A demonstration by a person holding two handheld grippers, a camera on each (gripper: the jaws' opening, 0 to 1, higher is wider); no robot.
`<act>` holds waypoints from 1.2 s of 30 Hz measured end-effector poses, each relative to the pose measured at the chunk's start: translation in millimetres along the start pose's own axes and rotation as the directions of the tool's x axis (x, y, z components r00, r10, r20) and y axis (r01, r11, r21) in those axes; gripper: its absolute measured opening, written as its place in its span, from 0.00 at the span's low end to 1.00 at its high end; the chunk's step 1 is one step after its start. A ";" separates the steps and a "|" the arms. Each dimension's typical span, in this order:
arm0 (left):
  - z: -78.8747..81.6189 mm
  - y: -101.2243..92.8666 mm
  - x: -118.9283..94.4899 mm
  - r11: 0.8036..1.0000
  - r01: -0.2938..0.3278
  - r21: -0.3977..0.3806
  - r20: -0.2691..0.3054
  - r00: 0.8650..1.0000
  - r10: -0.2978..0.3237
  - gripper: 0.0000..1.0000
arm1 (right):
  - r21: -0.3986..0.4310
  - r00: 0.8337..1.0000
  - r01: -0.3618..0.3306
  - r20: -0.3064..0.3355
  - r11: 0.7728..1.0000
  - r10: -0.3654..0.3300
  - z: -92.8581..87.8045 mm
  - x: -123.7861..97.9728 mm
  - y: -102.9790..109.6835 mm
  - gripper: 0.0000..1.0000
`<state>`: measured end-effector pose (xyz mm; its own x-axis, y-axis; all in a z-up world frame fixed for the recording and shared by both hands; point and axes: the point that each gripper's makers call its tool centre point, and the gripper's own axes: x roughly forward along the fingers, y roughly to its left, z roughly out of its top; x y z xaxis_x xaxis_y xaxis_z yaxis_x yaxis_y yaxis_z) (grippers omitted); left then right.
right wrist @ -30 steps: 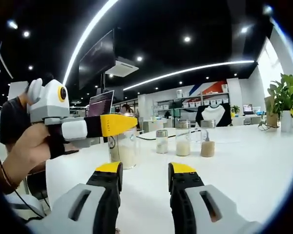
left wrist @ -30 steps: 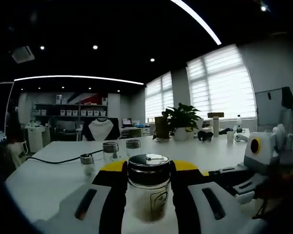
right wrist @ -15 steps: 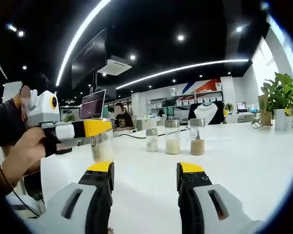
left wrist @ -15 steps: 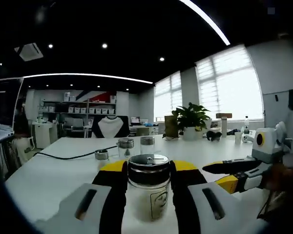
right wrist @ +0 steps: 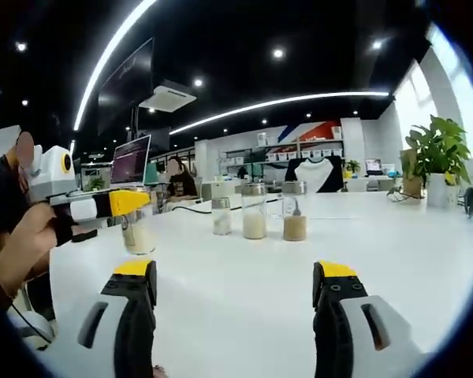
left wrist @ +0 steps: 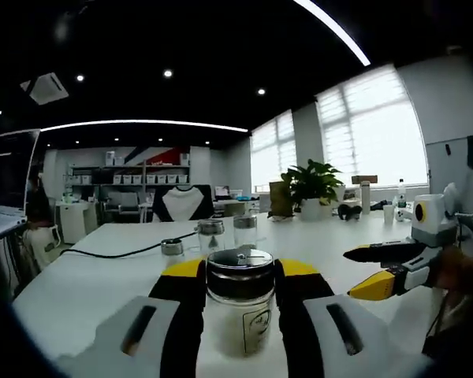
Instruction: Rotate the seasoning bottle until the label or dispensing opening points toward the visible target arrow and the bottle remains upright within the marked orientation range
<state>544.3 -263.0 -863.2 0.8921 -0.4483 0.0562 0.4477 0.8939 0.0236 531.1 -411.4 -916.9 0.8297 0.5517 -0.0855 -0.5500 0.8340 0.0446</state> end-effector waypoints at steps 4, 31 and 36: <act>-9.4 8.7 -3.2 1.000 -0.022 0.010 -0.018 1.000 0.022 0.36 | 0.008 1.000 0.030 -0.007 1.000 -0.030 -0.6 -0.4 -6.2 0.83; -20.8 49.4 -10.9 0.997 -0.061 -0.040 0.020 0.998 0.062 0.36 | -0.044 0.998 0.060 -0.009 0.997 -0.061 4.1 -2.8 -11.9 0.99; -25.5 50.3 -11.1 0.997 -0.054 -0.060 0.016 0.998 0.055 0.36 | -0.039 0.998 0.058 -0.014 0.998 -0.059 3.0 -3.7 -11.5 0.99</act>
<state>558.5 -213.1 -888.2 0.9142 -0.3986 0.0734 0.4020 0.9148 -0.0394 534.7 -423.0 -914.1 0.8591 0.5016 -0.1019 -0.5041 0.8636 0.0010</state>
